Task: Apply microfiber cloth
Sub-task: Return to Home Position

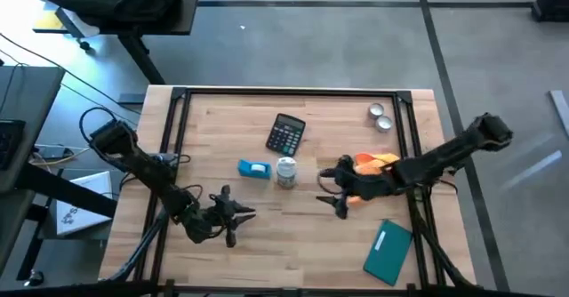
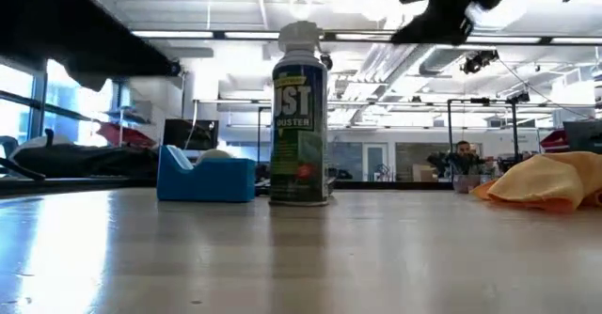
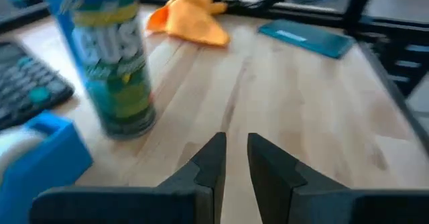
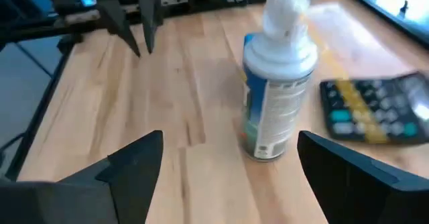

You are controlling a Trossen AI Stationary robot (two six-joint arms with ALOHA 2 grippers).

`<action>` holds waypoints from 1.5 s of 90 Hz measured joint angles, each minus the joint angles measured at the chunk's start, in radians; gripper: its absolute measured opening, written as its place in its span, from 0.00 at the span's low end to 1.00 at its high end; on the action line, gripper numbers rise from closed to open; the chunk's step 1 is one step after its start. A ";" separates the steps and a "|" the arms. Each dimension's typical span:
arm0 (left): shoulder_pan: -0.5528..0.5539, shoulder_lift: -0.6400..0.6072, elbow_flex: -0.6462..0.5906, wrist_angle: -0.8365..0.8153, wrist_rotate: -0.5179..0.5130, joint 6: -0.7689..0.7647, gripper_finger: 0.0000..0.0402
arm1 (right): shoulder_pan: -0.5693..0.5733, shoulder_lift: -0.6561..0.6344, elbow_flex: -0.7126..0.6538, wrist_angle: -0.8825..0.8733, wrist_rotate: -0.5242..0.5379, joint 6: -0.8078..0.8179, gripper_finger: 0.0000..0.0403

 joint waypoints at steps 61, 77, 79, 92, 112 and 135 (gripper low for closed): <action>0.130 -0.504 0.000 -0.301 0.275 0.408 0.12 | -0.137 -0.558 -0.417 0.104 -0.204 -0.014 0.13; 0.247 -0.580 0.000 -0.377 0.344 0.437 0.12 | -0.245 -0.645 -0.544 0.229 -0.349 -0.048 0.02; 0.260 -0.586 0.000 -0.390 0.353 0.433 0.12 | -0.256 -0.663 -0.548 0.226 -0.359 -0.056 0.02; 0.310 -0.644 0.000 -0.498 0.358 0.418 0.12 | -0.303 -0.827 -0.557 0.167 -0.391 -0.142 0.02; 0.371 -0.761 -0.010 -0.551 0.367 0.477 0.12 | -0.338 -1.057 -0.557 0.026 -0.398 -0.169 0.00; 0.560 -0.899 -0.322 -0.152 0.611 0.529 0.12 | -0.337 -1.189 -0.557 0.001 -0.446 -0.211 0.00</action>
